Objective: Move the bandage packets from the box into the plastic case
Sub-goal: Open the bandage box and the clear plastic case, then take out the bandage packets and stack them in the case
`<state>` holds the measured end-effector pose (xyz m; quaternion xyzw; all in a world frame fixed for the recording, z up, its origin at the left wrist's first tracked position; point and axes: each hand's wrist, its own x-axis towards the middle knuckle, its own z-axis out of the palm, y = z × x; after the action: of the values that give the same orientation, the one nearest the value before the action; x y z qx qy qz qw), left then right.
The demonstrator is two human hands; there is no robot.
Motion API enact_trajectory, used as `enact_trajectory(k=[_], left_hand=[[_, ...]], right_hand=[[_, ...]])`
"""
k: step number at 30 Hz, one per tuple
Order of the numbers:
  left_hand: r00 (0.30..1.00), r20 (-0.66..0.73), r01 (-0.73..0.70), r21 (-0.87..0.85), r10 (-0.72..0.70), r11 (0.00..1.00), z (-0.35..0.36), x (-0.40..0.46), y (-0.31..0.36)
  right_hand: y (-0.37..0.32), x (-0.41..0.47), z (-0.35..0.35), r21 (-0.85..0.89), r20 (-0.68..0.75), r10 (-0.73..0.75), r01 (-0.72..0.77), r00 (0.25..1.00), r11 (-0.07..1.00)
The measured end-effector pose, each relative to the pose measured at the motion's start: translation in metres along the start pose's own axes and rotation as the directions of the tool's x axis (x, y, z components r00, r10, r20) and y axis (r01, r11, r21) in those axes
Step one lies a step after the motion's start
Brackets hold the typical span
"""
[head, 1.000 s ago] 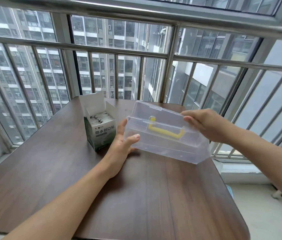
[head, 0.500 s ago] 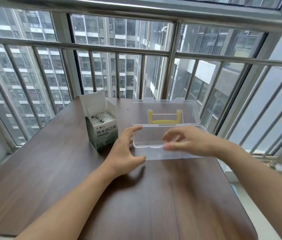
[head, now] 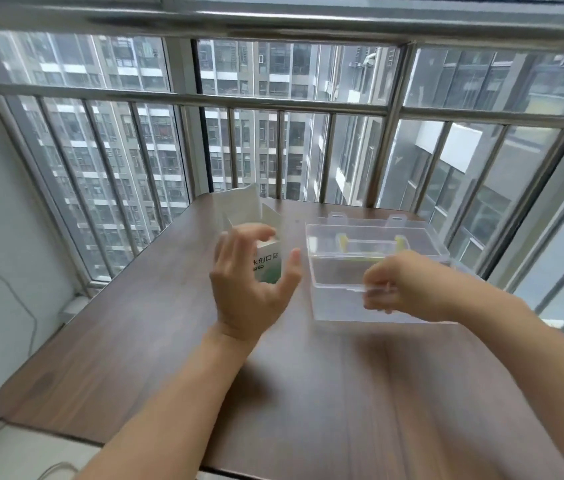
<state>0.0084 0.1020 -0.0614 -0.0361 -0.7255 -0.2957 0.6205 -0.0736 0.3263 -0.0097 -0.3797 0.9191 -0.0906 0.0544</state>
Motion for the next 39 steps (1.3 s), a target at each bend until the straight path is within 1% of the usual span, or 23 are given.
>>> enact_trajectory(k=[1,2,3,4,5,6,7,8,10,12,14,16,18,19,21,23,26,28,31,33,35,37,39], left_hand=[[0.998,-0.057,0.015,0.041,-0.013,0.999,-0.005,0.006,-0.009],[0.996,-0.058,0.078,0.083,-0.074,0.993,-0.011,0.013,-0.023],[0.981,0.011,0.190,0.104,-0.192,0.976,-0.016,0.016,-0.037],[0.930,0.128,0.334,0.093,-0.344,0.938,-0.020,0.017,-0.050],[0.837,0.264,0.480,0.065,-0.479,0.875,-0.024,0.017,-0.060],[0.732,0.388,0.593,0.042,-0.560,0.804,-0.025,0.016,-0.067],[0.649,0.484,0.661,0.023,-0.587,0.750,-0.023,0.014,-0.072],[0.596,0.539,0.709,-0.004,-0.596,0.705,-0.020,0.011,-0.077],[0.549,0.581,0.774,-0.080,-0.601,0.629,-0.014,0.007,-0.082],[0.513,0.633,0.814,-0.144,-0.579,0.563,-0.013,0.006,-0.082],[0.491,0.693,0.823,-0.171,-0.528,0.541,-0.014,0.007,-0.081],[0.473,0.737,0.825,-0.177,-0.482,0.537,-0.015,0.006,-0.079],[0.464,0.760,0.824,-0.180,-0.455,0.538,-0.015,0.004,-0.075],[0.461,0.766,0.822,-0.181,-0.447,0.539,-0.014,0.003,-0.074],[0.458,0.770,0.823,-0.178,-0.444,0.540,-0.014,0.002,-0.075],[0.455,0.775,0.824,-0.179,-0.439,0.537,-0.016,0.002,-0.075],[0.458,0.770,0.821,-0.175,-0.444,0.543,-0.017,0.002,-0.077],[0.459,0.768,0.818,-0.168,-0.448,0.550,-0.016,0.003,-0.077],[0.469,0.759,0.800,-0.149,-0.451,0.582,-0.014,0.004,-0.079],[0.484,0.741,0.794,-0.148,-0.465,0.590,-0.015,0.003,-0.081],[0.499,0.723,0.788,-0.149,-0.478,0.598,-0.016,0.003,-0.082],[0.507,0.718,0.782,-0.150,-0.477,0.605,-0.015,0.004,-0.084],[0.499,0.721,0.788,-0.146,-0.482,0.598,-0.015,0.005,-0.085]], right_hand=[[-0.002,0.001,0.008,0.009,0.019,-0.006,0.006,1.000,1.000],[-0.005,0.003,0.016,0.023,0.022,-0.020,0.020,1.000,1.000],[-0.006,0.002,0.024,0.057,0.022,-0.021,0.020,1.000,0.998],[-0.004,0.002,0.032,0.090,-0.002,-0.030,0.030,1.000,0.996],[-0.005,0.002,0.036,0.092,-0.032,-0.037,0.040,0.999,0.995],[-0.008,0.002,0.037,0.074,-0.054,-0.054,0.058,0.997,0.996],[-0.010,0.002,0.035,0.074,-0.062,-0.061,0.066,0.996,0.995],[-0.013,0.004,0.032,0.090,-0.071,-0.079,0.085,0.994,0.992],[-0.017,0.005,0.024,0.178,-0.122,-0.078,0.100,0.989,0.979],[-0.024,0.005,0.010,0.266,-0.260,-0.052,0.123,0.964,0.956],[-0.041,0.007,-0.007,0.311,-0.429,-0.062,0.212,0.901,0.927],[-0.069,0.015,-0.023,0.329,-0.485,-0.127,0.315,0.865,0.890],[-0.098,0.032,-0.032,0.229,-0.419,-0.235,0.352,0.877,0.908],[-0.109,0.045,-0.033,0.115,-0.352,-0.270,0.327,0.896,0.938],[-0.121,0.078,-0.026,-0.105,-0.217,-0.244,0.226,0.945,0.968],[-0.125,0.106,-0.018,-0.231,-0.111,-0.174,0.144,0.979,0.962],[-0.130,0.121,-0.018,-0.255,-0.006,-0.134,0.128,0.991,0.958],[-0.134,0.120,-0.023,-0.273,0.039,-0.140,0.145,0.989,0.951],[-0.142,0.120,-0.021,-0.364,0.038,-0.160,0.162,0.986,0.917],[-0.145,0.119,-0.017,-0.383,0.007,-0.182,0.171,0.983,0.908],[-0.143,0.118,-0.014,-0.354,-0.042,-0.231,0.202,0.972,0.913],[-0.134,0.118,-0.013,-0.255,-0.123,-0.281,0.243,0.952,0.936],[-0.126,0.117,-0.009,-0.088,-0.234,-0.289,0.276,0.928,0.957]])
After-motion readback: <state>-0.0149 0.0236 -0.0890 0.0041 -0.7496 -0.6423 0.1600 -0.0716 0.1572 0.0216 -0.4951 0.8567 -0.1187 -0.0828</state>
